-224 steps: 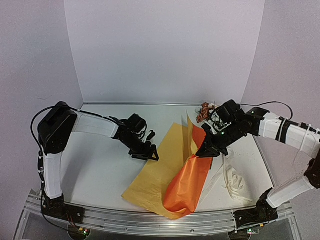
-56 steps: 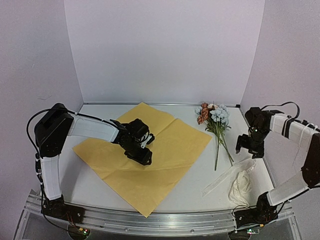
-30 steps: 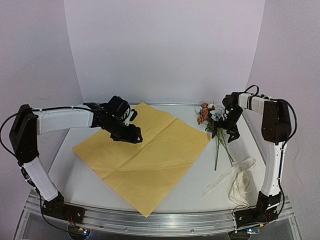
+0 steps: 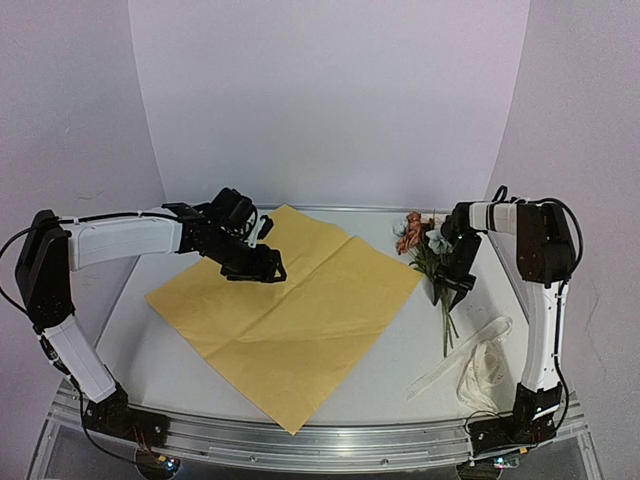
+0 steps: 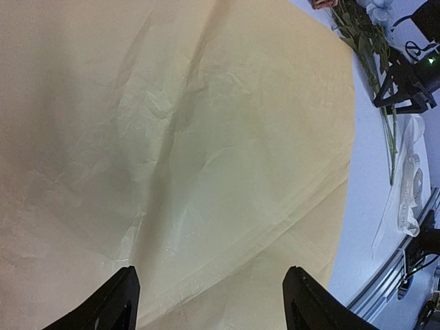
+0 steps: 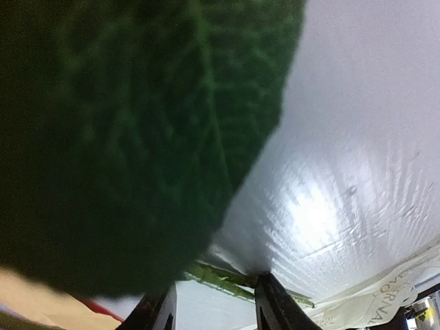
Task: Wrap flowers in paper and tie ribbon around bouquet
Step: Place the fake flower at the center of the board, then pick up the fake flower from the center of the board.
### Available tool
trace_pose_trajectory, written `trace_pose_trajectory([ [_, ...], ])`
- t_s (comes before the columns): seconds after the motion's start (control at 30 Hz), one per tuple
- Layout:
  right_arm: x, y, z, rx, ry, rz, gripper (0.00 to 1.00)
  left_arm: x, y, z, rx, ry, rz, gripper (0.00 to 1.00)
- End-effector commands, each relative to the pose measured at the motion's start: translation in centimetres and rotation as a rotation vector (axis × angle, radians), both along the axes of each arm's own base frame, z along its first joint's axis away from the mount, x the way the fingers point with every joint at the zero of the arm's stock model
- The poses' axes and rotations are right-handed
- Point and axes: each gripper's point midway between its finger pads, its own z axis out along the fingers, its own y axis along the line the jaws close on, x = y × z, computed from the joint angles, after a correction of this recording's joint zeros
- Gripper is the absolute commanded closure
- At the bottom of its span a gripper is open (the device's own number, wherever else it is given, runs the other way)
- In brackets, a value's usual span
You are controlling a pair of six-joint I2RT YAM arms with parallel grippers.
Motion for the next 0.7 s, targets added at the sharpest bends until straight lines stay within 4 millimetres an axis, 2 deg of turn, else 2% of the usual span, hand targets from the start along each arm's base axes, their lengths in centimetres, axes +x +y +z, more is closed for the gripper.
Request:
trace_pose_trajectory([
  [0.0,-0.4,2.1,2.5,0.009,-0.081,0.05,0.6,0.6,-0.6,1.2,-0.054,-0.027,-0.001,0.26],
  [0.1,-0.8,0.9,3.4,-0.057,-0.123,0.104,0.52,0.7,-0.6,0.8,-0.049,-0.019,0.0,0.27],
  [0.2,-0.8,-0.3,3.7,-0.11,-0.145,0.161,0.47,0.7,-0.4,0.3,-0.049,-0.014,0.005,0.27],
  [0.33,-1.2,-1.0,2.5,-0.138,-0.113,0.168,0.48,0.5,-0.4,0.0,-0.053,-0.009,0.005,0.28],
  [0.53,-2.5,-0.4,0.0,-0.11,-0.008,0.068,0.5,0.4,-0.1,0.2,-0.065,-0.016,0.005,0.28],
  [0.67,-3.4,0.5,-1.0,-0.102,0.041,0.027,0.58,0.4,-0.1,0.1,-0.069,-0.016,0.003,0.28],
])
